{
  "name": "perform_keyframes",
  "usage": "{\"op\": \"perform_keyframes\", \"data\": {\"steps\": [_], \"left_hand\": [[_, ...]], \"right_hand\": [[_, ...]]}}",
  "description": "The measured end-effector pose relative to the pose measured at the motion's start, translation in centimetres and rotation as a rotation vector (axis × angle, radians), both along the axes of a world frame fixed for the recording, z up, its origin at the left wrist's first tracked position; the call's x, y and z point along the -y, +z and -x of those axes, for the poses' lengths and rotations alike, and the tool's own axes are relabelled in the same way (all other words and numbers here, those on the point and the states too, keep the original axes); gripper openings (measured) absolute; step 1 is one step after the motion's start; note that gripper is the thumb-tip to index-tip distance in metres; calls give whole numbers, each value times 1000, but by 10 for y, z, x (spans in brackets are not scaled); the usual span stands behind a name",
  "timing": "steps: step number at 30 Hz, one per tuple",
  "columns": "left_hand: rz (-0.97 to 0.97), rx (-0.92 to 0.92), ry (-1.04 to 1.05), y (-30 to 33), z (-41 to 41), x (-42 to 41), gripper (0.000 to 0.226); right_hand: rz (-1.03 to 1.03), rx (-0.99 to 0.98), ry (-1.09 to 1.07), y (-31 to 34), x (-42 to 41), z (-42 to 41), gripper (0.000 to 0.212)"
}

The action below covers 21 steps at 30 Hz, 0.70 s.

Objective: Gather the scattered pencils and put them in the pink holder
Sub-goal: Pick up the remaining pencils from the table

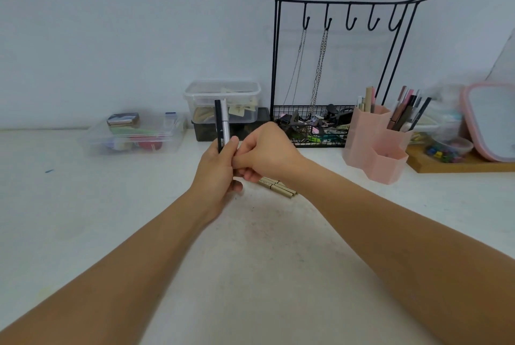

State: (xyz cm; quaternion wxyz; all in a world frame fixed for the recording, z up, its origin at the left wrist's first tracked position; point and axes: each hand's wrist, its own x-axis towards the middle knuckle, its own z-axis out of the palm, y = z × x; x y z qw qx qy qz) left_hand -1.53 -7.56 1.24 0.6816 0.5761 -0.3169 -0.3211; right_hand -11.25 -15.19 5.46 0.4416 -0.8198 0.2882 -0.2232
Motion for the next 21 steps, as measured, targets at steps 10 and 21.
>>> {"op": "perform_keyframes", "data": {"steps": [10,21], "left_hand": [[-5,-86,19,6,-6,0,29],[-61,-123,110,3,-16,-1,37]], "right_hand": [[228,-260,-69,27,46,28,16],[320,-566,-66,0,67,26,28]]}}
